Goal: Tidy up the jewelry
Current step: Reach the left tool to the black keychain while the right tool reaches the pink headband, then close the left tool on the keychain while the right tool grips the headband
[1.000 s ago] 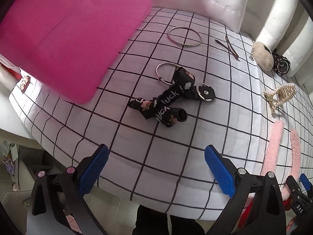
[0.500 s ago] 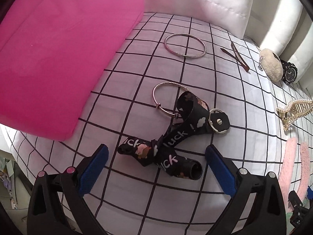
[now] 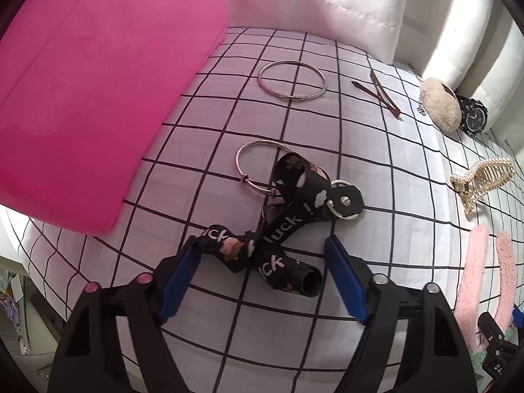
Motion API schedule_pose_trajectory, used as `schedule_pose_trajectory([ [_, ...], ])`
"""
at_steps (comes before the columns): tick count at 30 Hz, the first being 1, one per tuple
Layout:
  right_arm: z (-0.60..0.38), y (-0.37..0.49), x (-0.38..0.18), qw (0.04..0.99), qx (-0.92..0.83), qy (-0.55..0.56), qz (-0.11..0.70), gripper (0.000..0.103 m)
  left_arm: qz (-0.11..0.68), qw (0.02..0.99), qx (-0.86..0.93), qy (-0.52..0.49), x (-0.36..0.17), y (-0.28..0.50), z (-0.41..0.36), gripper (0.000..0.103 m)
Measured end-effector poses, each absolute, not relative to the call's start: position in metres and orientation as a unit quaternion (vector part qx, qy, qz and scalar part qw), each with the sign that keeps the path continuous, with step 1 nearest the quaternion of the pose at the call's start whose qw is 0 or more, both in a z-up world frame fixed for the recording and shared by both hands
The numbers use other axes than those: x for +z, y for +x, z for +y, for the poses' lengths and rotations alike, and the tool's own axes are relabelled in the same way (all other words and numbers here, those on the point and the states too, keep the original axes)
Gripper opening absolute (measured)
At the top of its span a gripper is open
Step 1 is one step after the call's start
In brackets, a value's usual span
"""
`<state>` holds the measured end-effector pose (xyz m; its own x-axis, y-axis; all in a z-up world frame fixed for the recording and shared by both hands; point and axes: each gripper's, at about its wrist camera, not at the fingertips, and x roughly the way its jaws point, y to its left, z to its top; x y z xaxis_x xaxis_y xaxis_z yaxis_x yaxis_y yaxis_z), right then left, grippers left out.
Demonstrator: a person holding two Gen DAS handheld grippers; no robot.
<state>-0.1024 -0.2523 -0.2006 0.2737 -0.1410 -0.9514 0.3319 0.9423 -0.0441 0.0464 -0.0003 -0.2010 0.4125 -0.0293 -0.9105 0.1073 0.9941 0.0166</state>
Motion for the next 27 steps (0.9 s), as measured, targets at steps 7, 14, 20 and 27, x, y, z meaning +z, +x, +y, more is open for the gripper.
schedule_pose_trajectory([
  [7,-0.249,-0.101,-0.193,0.801,-0.136,0.072,0.578,0.05,0.534,0.841,-0.073,0.054,-0.198,0.036,-0.019,0.021],
  [14,-0.262,-0.097,-0.187,0.802,-0.129,0.106,0.573,0.011,0.539,0.837,-0.085,0.042,-0.193,0.036,-0.018,0.01],
  [20,-0.259,-0.094,-0.167,0.826,-0.117,0.118,0.538,0.01,0.523,0.847,-0.096,0.021,-0.172,0.033,-0.014,0.01],
  [27,-0.257,-0.083,-0.138,0.848,-0.107,0.106,0.508,0.01,0.496,0.861,-0.113,0.008,-0.135,0.03,-0.019,0.009],
])
